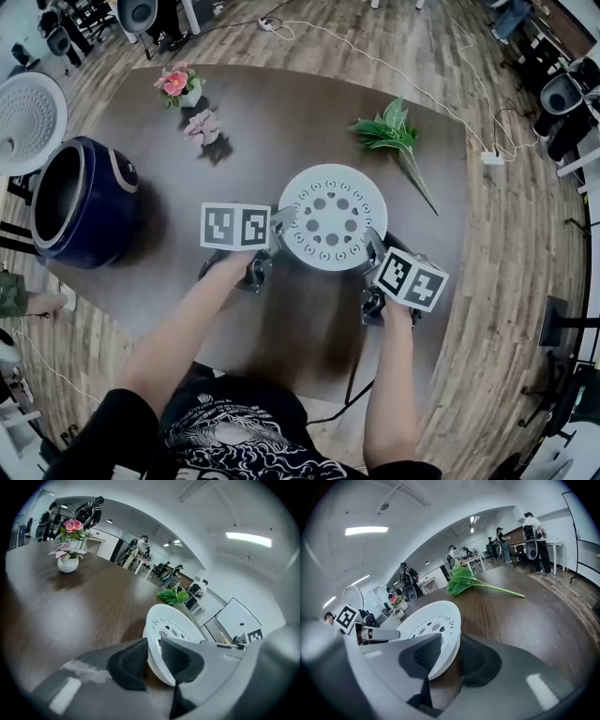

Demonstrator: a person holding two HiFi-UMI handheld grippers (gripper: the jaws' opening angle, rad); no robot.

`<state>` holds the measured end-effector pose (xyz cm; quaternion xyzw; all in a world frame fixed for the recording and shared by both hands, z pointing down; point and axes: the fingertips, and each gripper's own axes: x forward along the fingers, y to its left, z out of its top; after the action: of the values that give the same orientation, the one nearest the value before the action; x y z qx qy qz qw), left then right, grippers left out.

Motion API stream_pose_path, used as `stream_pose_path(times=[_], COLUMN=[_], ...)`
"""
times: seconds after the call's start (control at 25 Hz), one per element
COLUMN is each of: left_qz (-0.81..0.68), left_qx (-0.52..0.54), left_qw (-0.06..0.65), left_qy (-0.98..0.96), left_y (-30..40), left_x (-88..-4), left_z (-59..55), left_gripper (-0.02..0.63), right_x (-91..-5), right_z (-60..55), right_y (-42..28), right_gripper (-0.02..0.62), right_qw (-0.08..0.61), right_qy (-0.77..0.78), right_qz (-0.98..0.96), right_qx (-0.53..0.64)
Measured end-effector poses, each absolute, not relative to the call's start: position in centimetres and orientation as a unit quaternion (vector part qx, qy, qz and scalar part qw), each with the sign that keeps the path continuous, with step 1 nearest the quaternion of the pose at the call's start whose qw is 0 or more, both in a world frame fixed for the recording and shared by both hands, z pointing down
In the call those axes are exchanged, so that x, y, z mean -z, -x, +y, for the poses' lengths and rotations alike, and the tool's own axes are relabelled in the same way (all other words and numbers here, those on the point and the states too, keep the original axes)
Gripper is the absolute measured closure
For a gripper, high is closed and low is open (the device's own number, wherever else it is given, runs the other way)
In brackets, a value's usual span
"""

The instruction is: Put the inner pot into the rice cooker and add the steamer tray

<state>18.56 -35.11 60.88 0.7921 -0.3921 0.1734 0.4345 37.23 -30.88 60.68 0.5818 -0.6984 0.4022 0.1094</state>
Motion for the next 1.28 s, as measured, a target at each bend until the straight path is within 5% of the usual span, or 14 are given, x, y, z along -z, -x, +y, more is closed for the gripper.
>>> stream_pose_path(times=[0.6,1.28], left_qz=[-0.43,-0.498], left_qx=[-0.146,-0.076], left_qw=[0.416,0.372], left_qy=[-0.788,-0.779], left_y=[-15.4,-1.8], left_x=[-57.9,-49.8], left_z=[-34.7,-32.7], left_gripper=[0.518,0.523], right_x=[-58.4,-50.7], right_z=[-31.6,-32.5], right_y=[-34.4,-21.0], right_gripper=[0.492,0.492], right_qw=[0.114,0.116], right_qy=[-0.564,-0.509], right_qz=[-0.725,-0.793], right_qx=[-0.379,-0.314])
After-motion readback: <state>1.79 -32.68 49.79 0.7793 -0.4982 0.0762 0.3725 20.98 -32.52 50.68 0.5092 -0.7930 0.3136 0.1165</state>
